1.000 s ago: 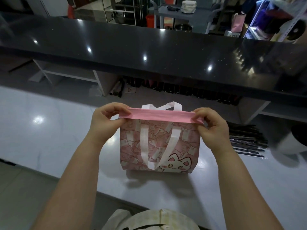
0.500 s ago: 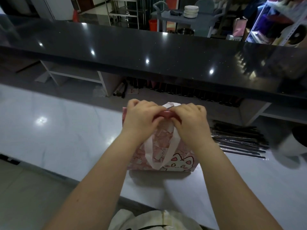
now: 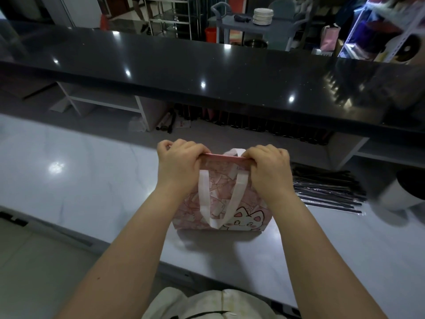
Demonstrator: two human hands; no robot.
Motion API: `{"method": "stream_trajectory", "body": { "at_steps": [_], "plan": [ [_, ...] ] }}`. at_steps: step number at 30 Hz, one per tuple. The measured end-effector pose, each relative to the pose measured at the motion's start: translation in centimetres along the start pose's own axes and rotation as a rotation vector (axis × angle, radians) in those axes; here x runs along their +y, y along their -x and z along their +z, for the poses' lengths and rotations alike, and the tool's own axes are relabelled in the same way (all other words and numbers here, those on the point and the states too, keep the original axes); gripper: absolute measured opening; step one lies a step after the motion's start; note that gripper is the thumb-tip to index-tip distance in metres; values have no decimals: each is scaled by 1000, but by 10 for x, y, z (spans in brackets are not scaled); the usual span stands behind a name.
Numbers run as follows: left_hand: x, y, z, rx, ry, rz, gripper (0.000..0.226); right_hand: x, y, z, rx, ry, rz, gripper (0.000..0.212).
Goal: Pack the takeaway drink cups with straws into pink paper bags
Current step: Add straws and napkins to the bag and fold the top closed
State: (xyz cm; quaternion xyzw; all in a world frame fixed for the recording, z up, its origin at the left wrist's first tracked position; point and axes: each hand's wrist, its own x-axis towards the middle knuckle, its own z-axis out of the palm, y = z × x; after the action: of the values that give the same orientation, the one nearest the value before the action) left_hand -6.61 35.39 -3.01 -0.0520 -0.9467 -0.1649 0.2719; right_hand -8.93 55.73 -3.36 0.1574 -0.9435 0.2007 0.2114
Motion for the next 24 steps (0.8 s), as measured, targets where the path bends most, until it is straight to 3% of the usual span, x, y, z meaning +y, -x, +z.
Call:
{"method": "stream_trajectory", "body": {
  "at_steps": [3,7,11,16,20,24],
  "plan": [
    [4,1,-2,-5,-4,-14,21,-3,1,1,38,-16,-23,24],
    [-12,4,-12,20,13,-30,9,14,5,-6,36,-35,-25,25],
    [-30,8,-22,-63,118,-39,23,33,10,-13,-8,-53,58,29],
    [-35,7,-24,43,194,-68,25,29,5,-12,43,-182,79,32],
    [-50,14,-27,-1,442,-207,26,44,6,-11,-84,-302,238,37],
    [-64,9,-32,17,451,-260,37,59,0,-20,4,-362,248,45]
  ]
}}
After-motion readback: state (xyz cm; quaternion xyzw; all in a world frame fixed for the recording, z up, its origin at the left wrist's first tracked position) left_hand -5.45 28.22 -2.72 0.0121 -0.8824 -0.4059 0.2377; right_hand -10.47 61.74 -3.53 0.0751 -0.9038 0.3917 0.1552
